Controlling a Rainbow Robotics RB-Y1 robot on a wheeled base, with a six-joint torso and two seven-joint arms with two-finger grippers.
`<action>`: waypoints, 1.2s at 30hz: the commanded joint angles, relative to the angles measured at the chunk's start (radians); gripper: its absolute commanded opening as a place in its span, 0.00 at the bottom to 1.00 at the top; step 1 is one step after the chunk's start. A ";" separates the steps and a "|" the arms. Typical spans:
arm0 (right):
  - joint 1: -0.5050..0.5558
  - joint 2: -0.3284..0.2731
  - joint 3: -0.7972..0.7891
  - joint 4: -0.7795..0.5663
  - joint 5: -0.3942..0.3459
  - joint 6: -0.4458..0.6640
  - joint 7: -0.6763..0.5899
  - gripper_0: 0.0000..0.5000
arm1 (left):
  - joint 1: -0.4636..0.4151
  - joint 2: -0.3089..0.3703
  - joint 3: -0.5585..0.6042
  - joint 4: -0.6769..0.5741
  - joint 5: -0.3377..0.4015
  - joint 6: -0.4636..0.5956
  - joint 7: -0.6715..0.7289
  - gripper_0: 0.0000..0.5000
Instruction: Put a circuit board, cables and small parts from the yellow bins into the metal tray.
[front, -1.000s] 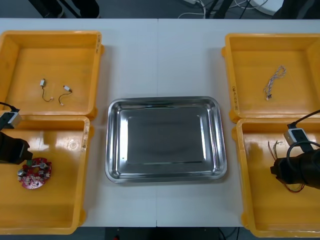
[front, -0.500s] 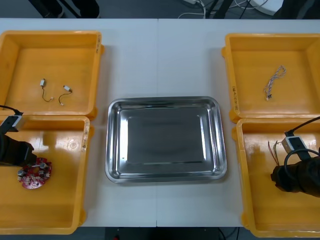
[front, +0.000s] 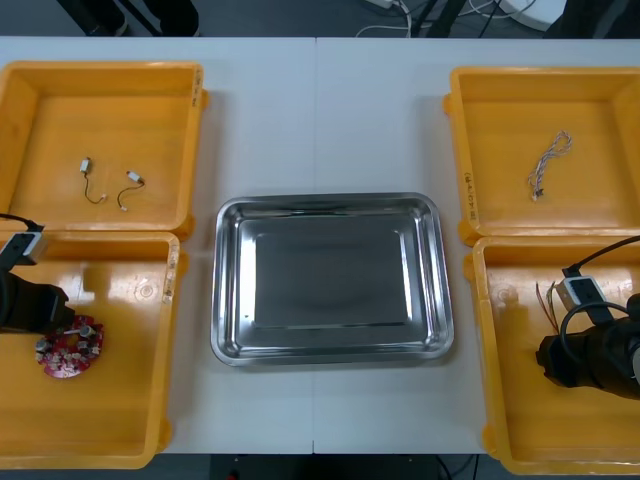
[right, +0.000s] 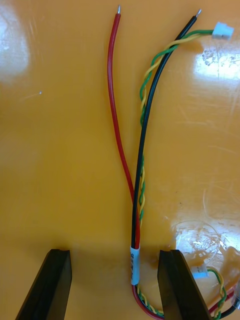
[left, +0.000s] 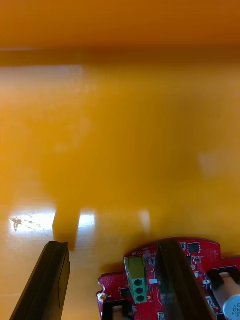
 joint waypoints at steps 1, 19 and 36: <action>0.025 0.009 0.013 -0.007 0.009 -0.011 0.032 1.00 | 0.029 -0.011 -0.001 -0.011 0.014 -0.021 0.092 1.00; 0.048 0.009 0.014 -0.007 0.012 -0.032 0.030 1.00 | 0.049 -0.010 0.016 -0.011 0.042 -0.022 0.091 0.21; 0.048 0.015 0.014 -0.007 0.027 -0.035 0.029 0.00 | 0.055 -0.011 0.018 -0.074 0.046 -0.013 0.101 0.00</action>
